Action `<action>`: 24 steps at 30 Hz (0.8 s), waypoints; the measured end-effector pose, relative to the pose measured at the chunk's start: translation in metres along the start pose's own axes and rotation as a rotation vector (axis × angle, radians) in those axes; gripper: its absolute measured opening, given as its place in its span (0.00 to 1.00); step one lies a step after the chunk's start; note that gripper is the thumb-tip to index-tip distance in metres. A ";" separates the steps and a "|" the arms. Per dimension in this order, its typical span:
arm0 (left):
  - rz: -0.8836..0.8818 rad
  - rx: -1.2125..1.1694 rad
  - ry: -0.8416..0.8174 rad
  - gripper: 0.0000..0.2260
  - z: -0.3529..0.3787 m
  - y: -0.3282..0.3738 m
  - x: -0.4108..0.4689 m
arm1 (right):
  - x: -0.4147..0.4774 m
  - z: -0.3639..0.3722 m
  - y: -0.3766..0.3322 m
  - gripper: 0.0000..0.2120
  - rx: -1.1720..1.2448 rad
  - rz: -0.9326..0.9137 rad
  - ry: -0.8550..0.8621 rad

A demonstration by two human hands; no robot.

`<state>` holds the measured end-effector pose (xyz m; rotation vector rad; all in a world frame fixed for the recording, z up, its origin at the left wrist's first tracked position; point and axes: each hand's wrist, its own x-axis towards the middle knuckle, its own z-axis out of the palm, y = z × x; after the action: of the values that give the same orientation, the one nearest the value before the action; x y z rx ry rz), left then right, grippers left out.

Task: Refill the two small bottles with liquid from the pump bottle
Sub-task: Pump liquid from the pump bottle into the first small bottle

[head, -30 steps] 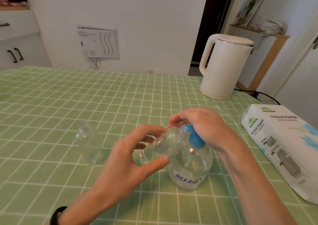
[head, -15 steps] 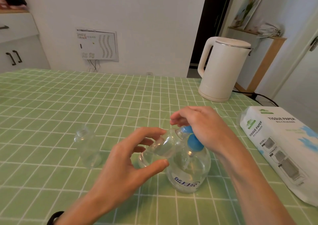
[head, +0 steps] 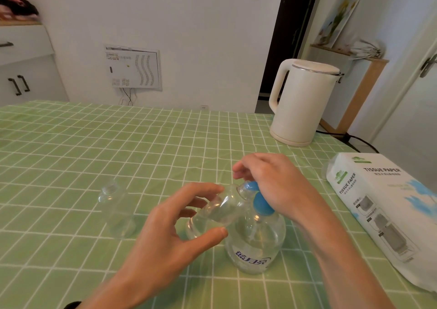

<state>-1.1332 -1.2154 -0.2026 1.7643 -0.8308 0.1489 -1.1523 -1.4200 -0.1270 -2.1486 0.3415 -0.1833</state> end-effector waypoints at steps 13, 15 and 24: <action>-0.018 0.000 -0.012 0.23 0.002 0.000 -0.001 | 0.001 0.000 -0.002 0.17 0.046 0.048 -0.106; -0.017 -0.010 -0.005 0.23 0.002 0.000 -0.001 | 0.001 0.000 -0.003 0.16 0.062 0.024 -0.062; -0.021 0.001 -0.013 0.23 0.000 -0.001 0.002 | 0.002 -0.001 -0.003 0.14 0.103 0.034 -0.066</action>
<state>-1.1310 -1.2165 -0.2019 1.7761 -0.8217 0.1245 -1.1503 -1.4199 -0.1239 -2.0414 0.3234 -0.1078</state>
